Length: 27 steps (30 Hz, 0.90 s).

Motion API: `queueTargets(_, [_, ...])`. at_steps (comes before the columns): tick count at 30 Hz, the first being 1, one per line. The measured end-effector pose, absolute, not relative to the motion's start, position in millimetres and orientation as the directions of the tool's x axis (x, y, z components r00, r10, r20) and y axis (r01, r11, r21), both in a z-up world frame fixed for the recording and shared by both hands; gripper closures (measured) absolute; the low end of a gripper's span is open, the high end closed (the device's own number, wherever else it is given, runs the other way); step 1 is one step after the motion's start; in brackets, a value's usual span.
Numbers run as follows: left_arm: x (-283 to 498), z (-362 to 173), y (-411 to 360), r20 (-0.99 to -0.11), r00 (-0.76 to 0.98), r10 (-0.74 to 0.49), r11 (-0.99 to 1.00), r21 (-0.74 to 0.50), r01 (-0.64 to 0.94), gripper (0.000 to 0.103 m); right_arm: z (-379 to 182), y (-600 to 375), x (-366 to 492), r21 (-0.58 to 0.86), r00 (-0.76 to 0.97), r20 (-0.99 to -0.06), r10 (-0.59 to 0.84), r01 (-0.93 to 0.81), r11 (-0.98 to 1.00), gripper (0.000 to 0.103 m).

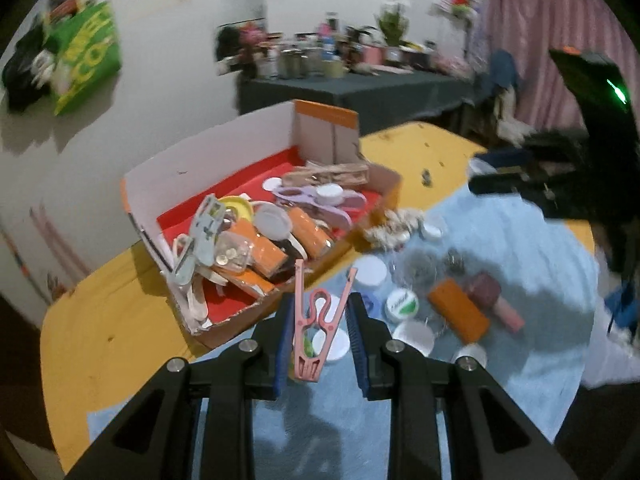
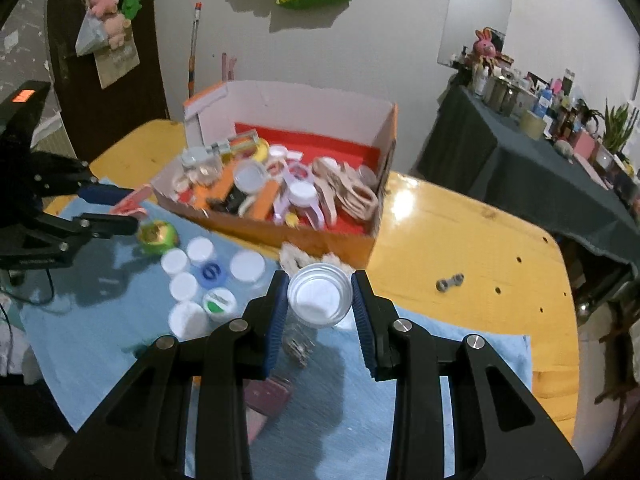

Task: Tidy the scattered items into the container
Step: 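Lift and carry the pink clip and clear container into the box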

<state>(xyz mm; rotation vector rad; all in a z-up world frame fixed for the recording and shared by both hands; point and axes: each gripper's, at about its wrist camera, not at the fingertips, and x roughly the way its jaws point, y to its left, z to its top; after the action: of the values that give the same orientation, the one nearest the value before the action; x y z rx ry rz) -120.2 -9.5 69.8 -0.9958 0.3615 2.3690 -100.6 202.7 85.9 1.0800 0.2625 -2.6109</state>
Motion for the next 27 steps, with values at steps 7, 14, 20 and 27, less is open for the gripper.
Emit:
queueTargets(7, [-131.9, 90.0, -7.8, -0.703, -0.641, 0.310, -0.896, 0.010, -0.444, 0.075, 108.1, 182.1, -105.1, -0.045, -0.702, -0.672, -0.235, 0.355, -0.934, 0.073])
queueTargets(14, [-135.7, 104.1, 1.5, -0.667, -0.703, 0.245, -0.935, 0.030, -0.354, 0.075, 120.9, 168.8, -116.0, -0.016, -0.716, -0.649, -0.257, 0.351, -0.936, 0.073])
queueTargets(20, [-142.6, 109.9, 9.6, -0.666, -0.721, 0.191, -0.958, 0.033, -0.285, 0.075, 125.0, 157.6, -124.5, -0.006, -0.720, -0.642, -0.263, 0.348, -0.938, 0.073])
queueTargets(27, [-157.0, 114.3, 9.0, -0.667, -0.727, 0.162, -0.974, 0.012, -0.228, 0.075, 126.0, 151.7, -138.8, 0.006, -0.714, -0.650, -0.260, 0.338, -0.941, 0.073])
